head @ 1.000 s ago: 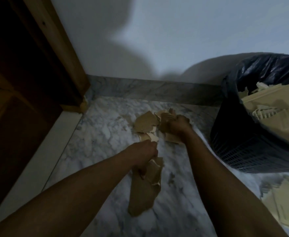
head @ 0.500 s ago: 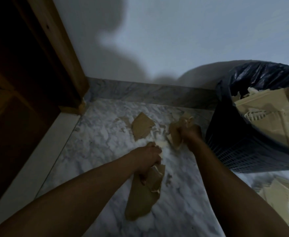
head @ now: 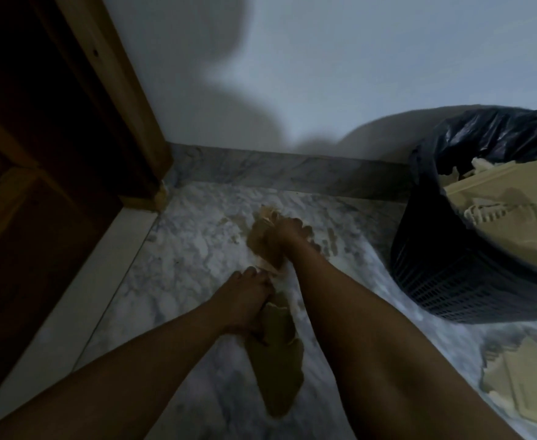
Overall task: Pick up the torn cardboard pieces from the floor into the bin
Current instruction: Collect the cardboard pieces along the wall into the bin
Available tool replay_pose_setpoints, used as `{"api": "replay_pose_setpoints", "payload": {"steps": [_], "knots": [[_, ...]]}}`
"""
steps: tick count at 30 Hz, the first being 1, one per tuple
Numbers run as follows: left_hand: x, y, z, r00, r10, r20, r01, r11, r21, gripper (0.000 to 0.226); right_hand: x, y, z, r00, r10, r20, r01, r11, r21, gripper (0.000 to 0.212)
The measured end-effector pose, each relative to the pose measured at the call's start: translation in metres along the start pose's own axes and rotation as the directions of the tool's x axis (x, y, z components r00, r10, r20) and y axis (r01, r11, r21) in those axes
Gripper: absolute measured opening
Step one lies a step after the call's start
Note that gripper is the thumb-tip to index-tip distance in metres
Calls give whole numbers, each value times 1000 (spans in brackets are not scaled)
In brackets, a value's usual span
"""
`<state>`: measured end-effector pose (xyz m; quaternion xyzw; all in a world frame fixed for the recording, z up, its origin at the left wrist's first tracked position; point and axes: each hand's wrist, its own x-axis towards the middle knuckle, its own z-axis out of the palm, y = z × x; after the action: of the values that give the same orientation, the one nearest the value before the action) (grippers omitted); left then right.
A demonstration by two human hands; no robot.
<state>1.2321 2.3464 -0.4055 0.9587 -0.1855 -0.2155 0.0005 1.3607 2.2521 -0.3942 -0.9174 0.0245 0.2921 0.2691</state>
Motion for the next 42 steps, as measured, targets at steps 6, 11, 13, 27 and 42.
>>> {"api": "replay_pose_setpoints", "payload": {"steps": [6, 11, 13, 27, 42], "knots": [[-24, -45, 17, 923, -378, 73, 384, 899, -210, 89, 0, 15, 0, 991, -20, -129, 35, 992, 119, 52], [-18, -54, 2, 851, -491, 190, 500, 641, -583, 75, -23, 11, -44, 922, -264, -283, 312, 940, 138, 10], [-13, -54, -21, 852, -486, 194, 484, 590, -646, 49, -34, 2, -70, 886, -312, -343, 372, 919, 127, 11], [37, 76, -341, 741, -573, -350, -312, 169, -935, 37, -203, 40, -377, 806, -206, -555, 206, 977, -62, 46], [110, 216, -292, 949, -290, -122, 72, 578, -813, 62, -209, 209, -375, 893, 111, -436, -45, 986, 160, 42]]}}
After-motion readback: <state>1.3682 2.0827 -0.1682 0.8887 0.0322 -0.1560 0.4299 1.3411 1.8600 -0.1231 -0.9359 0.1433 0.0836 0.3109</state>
